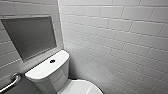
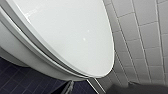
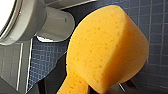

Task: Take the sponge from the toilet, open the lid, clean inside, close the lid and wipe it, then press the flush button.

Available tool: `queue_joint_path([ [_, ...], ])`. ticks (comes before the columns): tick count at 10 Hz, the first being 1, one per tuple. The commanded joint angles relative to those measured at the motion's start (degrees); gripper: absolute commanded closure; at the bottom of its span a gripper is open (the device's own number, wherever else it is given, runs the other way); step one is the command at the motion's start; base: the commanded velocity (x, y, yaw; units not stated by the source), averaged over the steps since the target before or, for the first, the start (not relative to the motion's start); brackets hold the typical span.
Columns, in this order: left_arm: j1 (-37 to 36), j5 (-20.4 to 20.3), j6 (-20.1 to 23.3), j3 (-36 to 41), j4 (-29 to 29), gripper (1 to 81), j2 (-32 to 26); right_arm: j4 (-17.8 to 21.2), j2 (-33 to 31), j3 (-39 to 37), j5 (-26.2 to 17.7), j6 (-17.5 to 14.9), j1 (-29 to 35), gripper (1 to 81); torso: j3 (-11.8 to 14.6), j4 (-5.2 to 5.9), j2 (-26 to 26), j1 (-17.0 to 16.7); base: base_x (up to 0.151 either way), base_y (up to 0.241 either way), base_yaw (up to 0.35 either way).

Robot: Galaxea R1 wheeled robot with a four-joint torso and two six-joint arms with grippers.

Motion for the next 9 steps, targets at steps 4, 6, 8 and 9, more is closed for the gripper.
queue_joint_path([
  [4,-5.92,0.64,-5.57,-5.29,0.10,1.0,4.78,-0.87,-3.38,1.17,-1.38,0.33,1.32,81.1,0.00,0.00,0.00,0.00,0.000,0.000,0.000],
  [6,-6.18,0.64,-7.00,-6.62,0.10,1.0,6.11,-0.78,-3.20,0.90,-1.47,0.78,1.58,81.1,0.00,0.00,0.00,0.00,0.000,0.000,0.000],
  [8,-6.53,0.55,-10.69,-8.73,0.10,1.0,7.52,-0.69,-3.03,0.72,-1.73,1.13,1.67,81.1,0.00,0.00,0.00,0.00,0.000,0.000,0.000],
  [9,-6.88,0.55,-11.75,-8.73,0.10,1.0,7.87,-0.69,-2.85,0.37,-1.65,1.13,1.67,81.1,0.00,0.00,0.00,0.00,0.000,0.000,0.000],
])
